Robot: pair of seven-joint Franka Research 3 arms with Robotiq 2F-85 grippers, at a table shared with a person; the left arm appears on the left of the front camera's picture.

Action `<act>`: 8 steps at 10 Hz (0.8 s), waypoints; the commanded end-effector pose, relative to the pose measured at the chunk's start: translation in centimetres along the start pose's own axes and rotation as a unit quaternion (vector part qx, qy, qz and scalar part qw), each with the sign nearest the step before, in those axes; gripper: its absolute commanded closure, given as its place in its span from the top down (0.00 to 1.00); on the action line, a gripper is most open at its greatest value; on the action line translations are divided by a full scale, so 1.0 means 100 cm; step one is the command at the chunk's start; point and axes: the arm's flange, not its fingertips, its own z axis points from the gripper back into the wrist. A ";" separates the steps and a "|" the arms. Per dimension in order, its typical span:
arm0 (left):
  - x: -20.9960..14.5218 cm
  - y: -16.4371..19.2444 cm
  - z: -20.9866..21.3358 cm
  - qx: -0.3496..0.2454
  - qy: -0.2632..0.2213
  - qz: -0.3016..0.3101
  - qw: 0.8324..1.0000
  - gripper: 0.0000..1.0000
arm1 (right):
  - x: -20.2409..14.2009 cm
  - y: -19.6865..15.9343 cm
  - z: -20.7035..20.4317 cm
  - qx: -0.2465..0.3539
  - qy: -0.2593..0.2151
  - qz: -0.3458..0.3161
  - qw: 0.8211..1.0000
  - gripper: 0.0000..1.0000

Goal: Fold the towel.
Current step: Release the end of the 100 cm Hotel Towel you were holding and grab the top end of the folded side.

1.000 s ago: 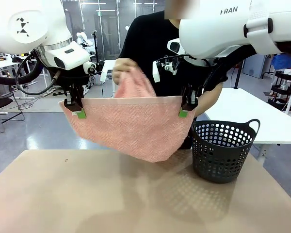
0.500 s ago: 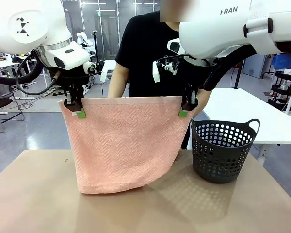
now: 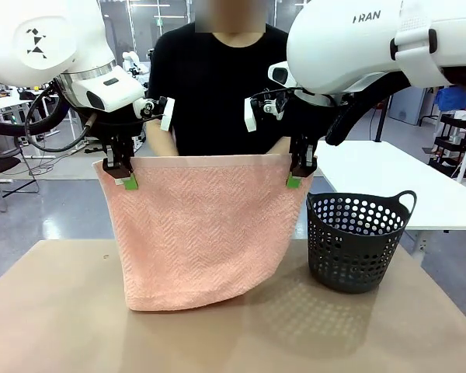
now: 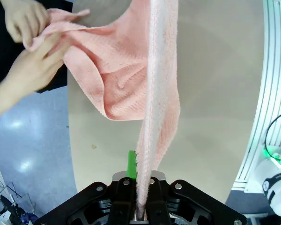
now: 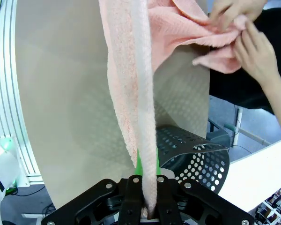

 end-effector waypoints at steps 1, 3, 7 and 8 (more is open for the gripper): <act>-0.001 0.001 0.001 0.003 0.004 -0.002 1.000 0.00 | -0.001 0.000 0.001 -0.002 0.002 0.001 1.000 0.00; -0.001 0.001 0.001 0.003 0.004 -0.002 1.000 0.00 | -0.001 0.000 0.001 -0.002 0.002 0.001 1.000 0.00; -0.001 0.001 0.001 0.003 0.004 -0.002 1.000 0.00 | -0.001 0.000 0.001 -0.002 0.002 0.001 1.000 0.00; -0.001 0.001 0.001 0.003 0.004 -0.002 1.000 0.00 | -0.001 0.000 0.001 -0.002 0.002 0.001 1.000 0.00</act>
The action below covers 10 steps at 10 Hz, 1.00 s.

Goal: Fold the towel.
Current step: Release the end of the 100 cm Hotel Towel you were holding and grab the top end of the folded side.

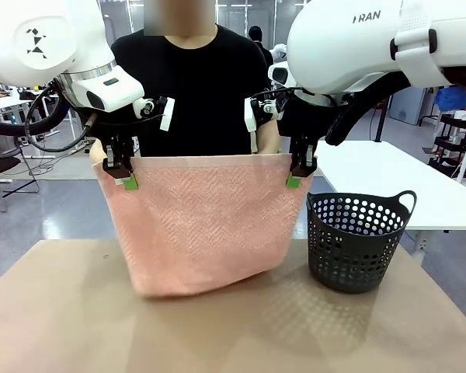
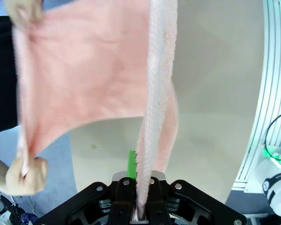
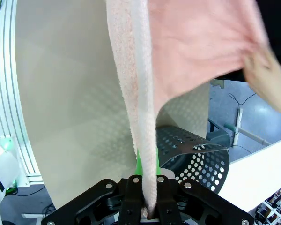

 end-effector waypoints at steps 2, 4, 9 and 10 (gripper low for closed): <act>-0.001 0.001 0.001 0.004 0.004 -0.002 1.000 0.00 | -0.001 0.000 0.001 -0.002 0.002 0.001 1.000 0.00; -0.001 0.001 0.001 0.004 0.004 -0.002 1.000 0.00 | -0.001 0.000 0.001 -0.002 0.002 0.001 1.000 0.00; -0.001 0.001 0.001 0.004 0.004 -0.002 1.000 0.00 | -0.001 0.000 0.001 -0.002 0.002 0.001 1.000 0.00; -0.001 0.001 0.001 0.004 0.004 -0.002 1.000 0.00 | -0.001 0.000 0.001 -0.002 0.002 0.001 1.000 0.00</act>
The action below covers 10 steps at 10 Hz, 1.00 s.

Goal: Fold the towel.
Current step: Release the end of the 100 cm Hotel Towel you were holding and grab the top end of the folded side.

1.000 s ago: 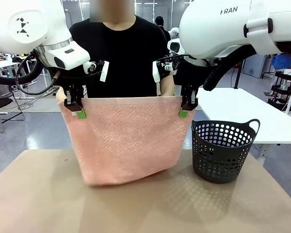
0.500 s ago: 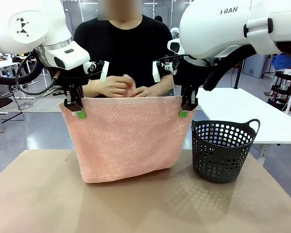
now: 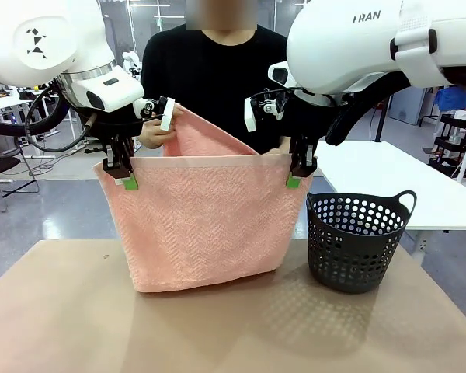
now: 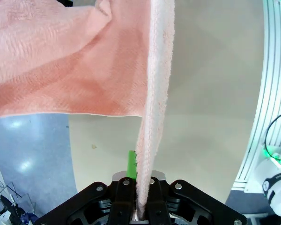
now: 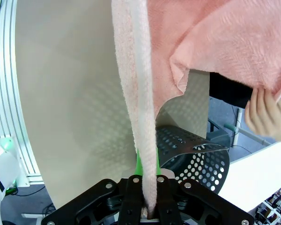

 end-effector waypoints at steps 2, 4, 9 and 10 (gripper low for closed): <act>-0.001 0.001 0.001 0.003 0.004 -0.002 1.000 0.00 | -0.001 0.000 0.001 -0.002 0.002 0.001 1.000 0.00; -0.001 0.001 0.001 0.003 0.004 -0.002 1.000 0.00 | -0.001 0.000 0.001 -0.002 0.002 0.001 1.000 0.00; -0.001 0.001 0.001 0.003 0.004 -0.002 1.000 0.00 | -0.001 0.000 0.001 -0.002 0.002 0.001 1.000 0.00; -0.001 0.001 0.001 0.003 0.004 -0.002 1.000 0.00 | -0.001 0.000 0.001 -0.002 0.002 0.001 1.000 0.00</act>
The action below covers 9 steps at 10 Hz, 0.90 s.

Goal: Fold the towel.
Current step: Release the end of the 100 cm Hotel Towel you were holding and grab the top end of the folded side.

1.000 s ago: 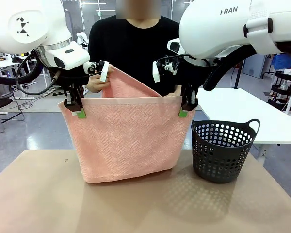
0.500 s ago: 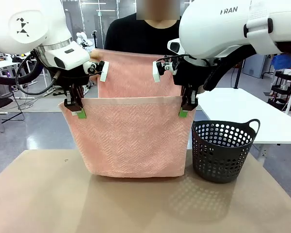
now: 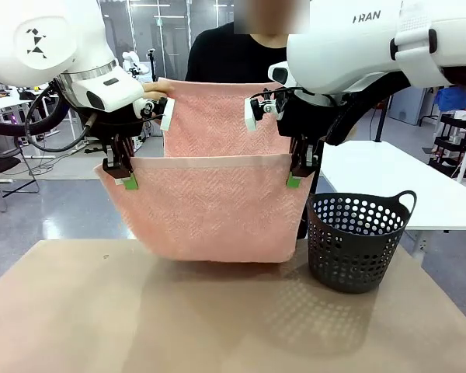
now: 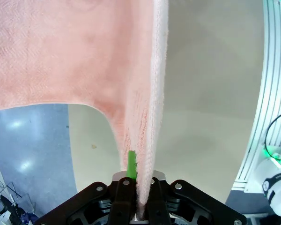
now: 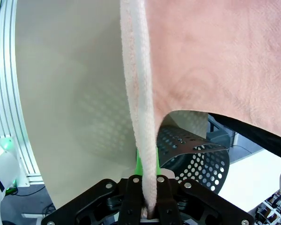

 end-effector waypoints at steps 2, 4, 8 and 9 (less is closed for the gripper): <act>-0.001 0.001 0.001 0.003 0.004 -0.002 1.000 0.00 | -0.001 0.000 0.001 -0.002 0.002 0.001 1.000 0.00; -0.001 0.001 0.001 0.003 0.004 -0.002 1.000 0.00 | -0.001 0.000 0.001 -0.002 0.002 0.001 1.000 0.00; -0.001 0.001 0.001 0.003 0.004 -0.002 1.000 0.00 | -0.001 0.000 0.001 -0.002 0.002 0.001 1.000 0.00; -0.001 0.001 0.001 0.003 0.004 -0.002 1.000 0.00 | -0.001 0.000 0.001 -0.002 0.002 0.001 1.000 0.00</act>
